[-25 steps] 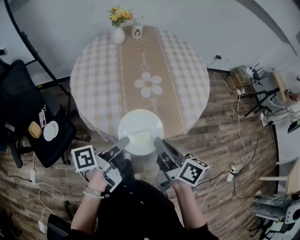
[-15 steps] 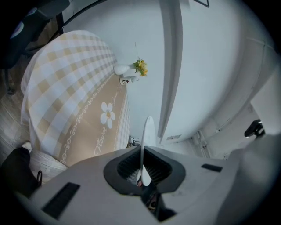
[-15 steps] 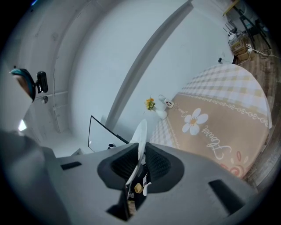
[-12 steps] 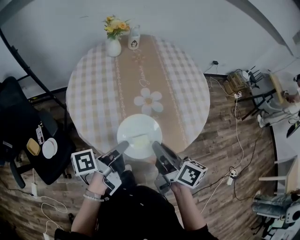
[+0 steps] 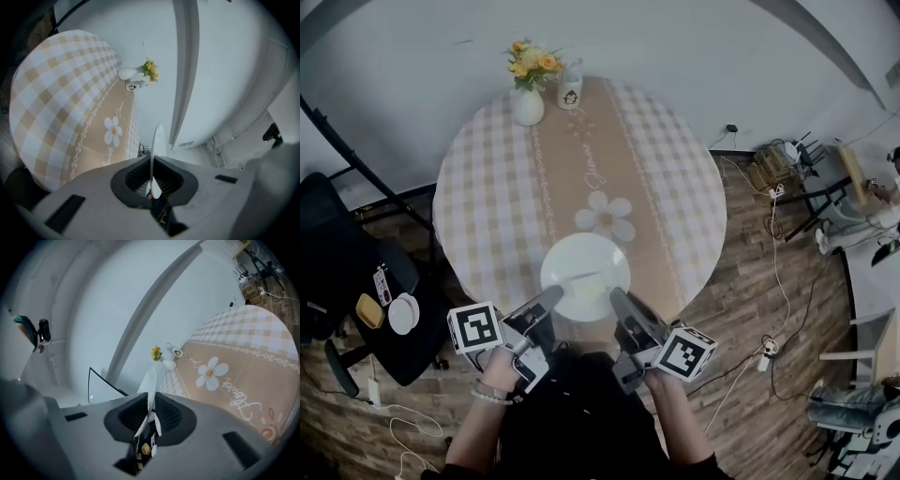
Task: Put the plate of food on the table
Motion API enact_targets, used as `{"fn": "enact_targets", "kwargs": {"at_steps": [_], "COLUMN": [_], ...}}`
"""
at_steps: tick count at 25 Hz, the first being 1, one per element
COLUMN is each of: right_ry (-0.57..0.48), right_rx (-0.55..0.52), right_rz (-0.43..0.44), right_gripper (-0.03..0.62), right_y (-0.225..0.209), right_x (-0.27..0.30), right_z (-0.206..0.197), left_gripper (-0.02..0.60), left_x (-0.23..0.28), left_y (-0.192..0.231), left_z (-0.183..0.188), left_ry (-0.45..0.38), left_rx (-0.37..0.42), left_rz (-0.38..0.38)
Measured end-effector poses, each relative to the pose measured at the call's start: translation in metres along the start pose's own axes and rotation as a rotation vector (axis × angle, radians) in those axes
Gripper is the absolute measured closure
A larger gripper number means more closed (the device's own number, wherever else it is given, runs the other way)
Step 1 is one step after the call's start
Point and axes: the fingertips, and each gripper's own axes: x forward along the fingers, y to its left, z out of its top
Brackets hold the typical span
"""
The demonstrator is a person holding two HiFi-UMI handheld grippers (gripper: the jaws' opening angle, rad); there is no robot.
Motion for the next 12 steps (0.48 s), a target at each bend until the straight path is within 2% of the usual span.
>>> {"fn": "enact_targets", "kwargs": {"at_steps": [7, 12], "right_ry": [0.018, 0.028], "right_rx": [0.009, 0.008], "right_rz": [-0.004, 0.006], "right_gripper": [0.565, 0.565], "right_y": [-0.005, -0.010], "right_x": [0.008, 0.011], "right_z": [0.009, 0.016], "left_gripper": [0.574, 0.574], "left_x": [0.009, 0.018], "left_y": [0.001, 0.001], "left_z": [0.007, 0.011], "left_ry": [-0.011, -0.019], "left_rx": [-0.021, -0.009], "left_rz": [0.007, 0.008]}}
